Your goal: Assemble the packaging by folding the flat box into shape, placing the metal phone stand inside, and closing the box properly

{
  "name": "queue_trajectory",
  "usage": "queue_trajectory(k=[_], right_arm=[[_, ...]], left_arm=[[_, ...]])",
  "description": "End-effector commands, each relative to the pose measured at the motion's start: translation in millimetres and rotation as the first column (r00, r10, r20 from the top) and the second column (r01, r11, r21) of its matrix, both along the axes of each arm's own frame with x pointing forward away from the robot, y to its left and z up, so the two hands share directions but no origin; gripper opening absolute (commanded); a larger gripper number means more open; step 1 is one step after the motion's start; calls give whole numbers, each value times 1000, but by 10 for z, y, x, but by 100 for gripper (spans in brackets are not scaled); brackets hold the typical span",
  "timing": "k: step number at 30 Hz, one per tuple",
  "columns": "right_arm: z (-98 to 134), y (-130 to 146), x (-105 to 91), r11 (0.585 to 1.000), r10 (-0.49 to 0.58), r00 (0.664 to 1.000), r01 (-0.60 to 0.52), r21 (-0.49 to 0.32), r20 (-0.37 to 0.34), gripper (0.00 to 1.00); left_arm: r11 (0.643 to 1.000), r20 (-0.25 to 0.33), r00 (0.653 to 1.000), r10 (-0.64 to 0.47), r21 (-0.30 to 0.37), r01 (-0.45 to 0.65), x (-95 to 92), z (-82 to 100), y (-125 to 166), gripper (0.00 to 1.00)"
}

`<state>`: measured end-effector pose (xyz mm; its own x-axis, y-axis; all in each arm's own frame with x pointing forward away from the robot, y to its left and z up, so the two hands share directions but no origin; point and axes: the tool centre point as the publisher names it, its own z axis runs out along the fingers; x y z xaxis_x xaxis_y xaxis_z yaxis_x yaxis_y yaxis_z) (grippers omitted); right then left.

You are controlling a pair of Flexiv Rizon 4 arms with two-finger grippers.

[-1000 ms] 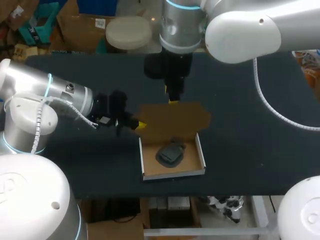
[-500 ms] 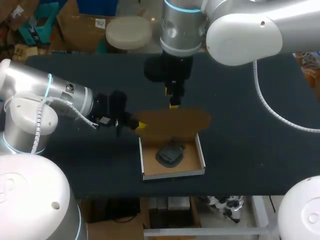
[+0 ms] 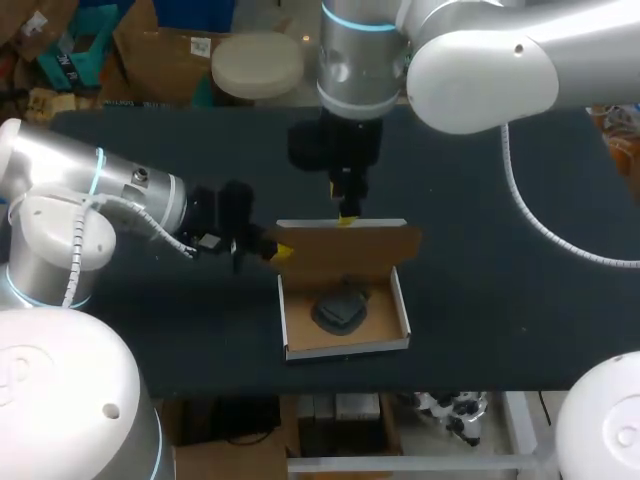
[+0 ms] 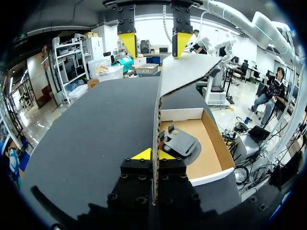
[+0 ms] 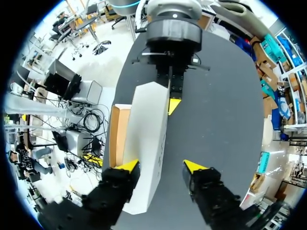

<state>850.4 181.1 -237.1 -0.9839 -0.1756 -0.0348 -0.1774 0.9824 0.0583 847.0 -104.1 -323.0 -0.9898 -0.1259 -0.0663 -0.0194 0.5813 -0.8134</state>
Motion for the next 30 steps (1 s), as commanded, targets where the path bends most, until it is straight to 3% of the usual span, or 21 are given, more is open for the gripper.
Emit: queue_trajectory(k=[1, 15, 30], right_arm=[[-27, 14, -17, 1000, -2, 1000, 2, -8, -6, 60], [-6, -20, -105, 1000, -6, 1000, 6, -13, -3, 60], [-130, -1, -94, 998, -32, 999, 33, -60, 7, 58]], left_arm=[[1000, -2, 1000, -1, 1, 1, 12, 12, 4, 0], [1000, -2, 1000, -1, 1, 1, 12, 12, 4, 0], [1000, -2, 1000, -1, 1, 1, 12, 12, 4, 0]])
